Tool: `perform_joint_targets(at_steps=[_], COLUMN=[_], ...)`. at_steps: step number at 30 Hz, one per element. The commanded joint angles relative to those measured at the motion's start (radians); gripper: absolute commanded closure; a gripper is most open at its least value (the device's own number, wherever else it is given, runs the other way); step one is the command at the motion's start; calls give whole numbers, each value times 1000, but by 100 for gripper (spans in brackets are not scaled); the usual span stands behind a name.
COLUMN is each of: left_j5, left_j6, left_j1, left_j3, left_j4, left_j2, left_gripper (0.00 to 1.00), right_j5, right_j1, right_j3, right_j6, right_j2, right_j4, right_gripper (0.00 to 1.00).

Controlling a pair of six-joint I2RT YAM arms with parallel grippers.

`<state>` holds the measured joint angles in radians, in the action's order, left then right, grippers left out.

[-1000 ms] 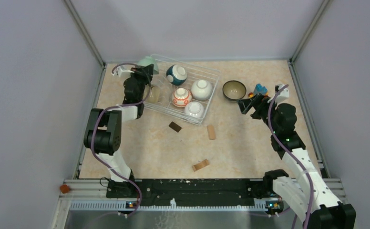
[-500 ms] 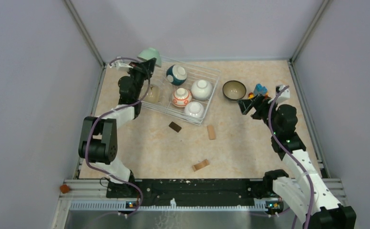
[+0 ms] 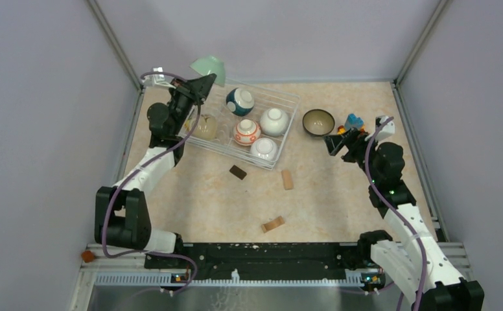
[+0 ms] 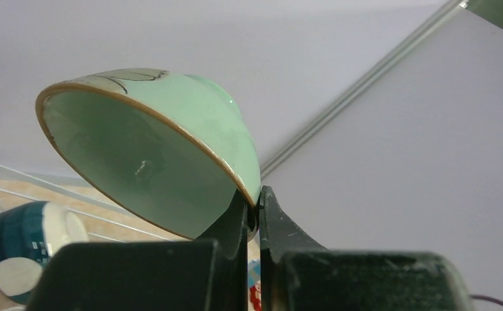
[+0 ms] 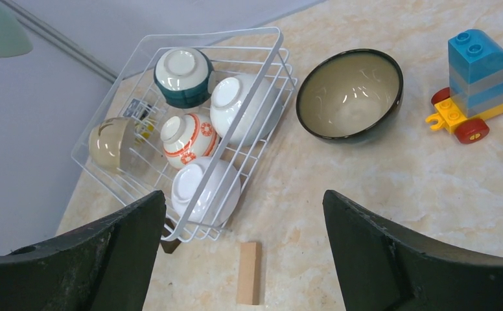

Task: Unload the bowls from the dish rack

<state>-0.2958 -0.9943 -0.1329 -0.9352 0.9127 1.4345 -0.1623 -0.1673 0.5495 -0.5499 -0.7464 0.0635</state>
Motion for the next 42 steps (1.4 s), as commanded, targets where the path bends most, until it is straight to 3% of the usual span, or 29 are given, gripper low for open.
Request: perform_joint_targets(at_steps=[1, 6, 13, 18, 21, 24, 28, 32, 35, 38, 42], left_j5=[-124, -197, -213, -272, -381, -391, -287, -37, 187, 272, 330], left_j6=[-18, 68, 339, 472, 629, 764, 1020, 1312, 1456, 1557, 1579], left_j1=[-37, -133, -332, -386, -403, -441, -554, -726, -807, -843, -858], left_j3=[-38, -46, -91, -103, -117, -144, -242, -301, -290, -284, -281], left_j4=[27, -110, -343, -440, -514, -605, -801, -967, -985, -1016, -1018], left_j2=[-98, -139, -166, -177, -176, -157, -104, -61, -40, -22, -13], left_gripper=[100, 100, 100, 100, 100, 100, 100, 100, 100, 100, 100], right_j5=[-15, -29, -9, 11, -16, -76, -151, -130, -128, -81, -59], right_j1=[0, 1, 1, 1, 0, 1, -15, -74, -94, -93, -94], right_j3=[17, 36, 124, 168, 192, 227, 287, 374, 420, 444, 453], right_j6=[0, -15, -23, -22, -32, -40, -49, -24, -44, -66, -68], right_j2=[16, 5, -71, -88, -101, -141, -209, -260, -272, -261, -256], right_j4=[35, 12, -144, -197, -211, -227, -246, -297, -309, -325, -335], right_gripper=[10, 10, 10, 10, 10, 12, 17, 17, 11, 9, 8])
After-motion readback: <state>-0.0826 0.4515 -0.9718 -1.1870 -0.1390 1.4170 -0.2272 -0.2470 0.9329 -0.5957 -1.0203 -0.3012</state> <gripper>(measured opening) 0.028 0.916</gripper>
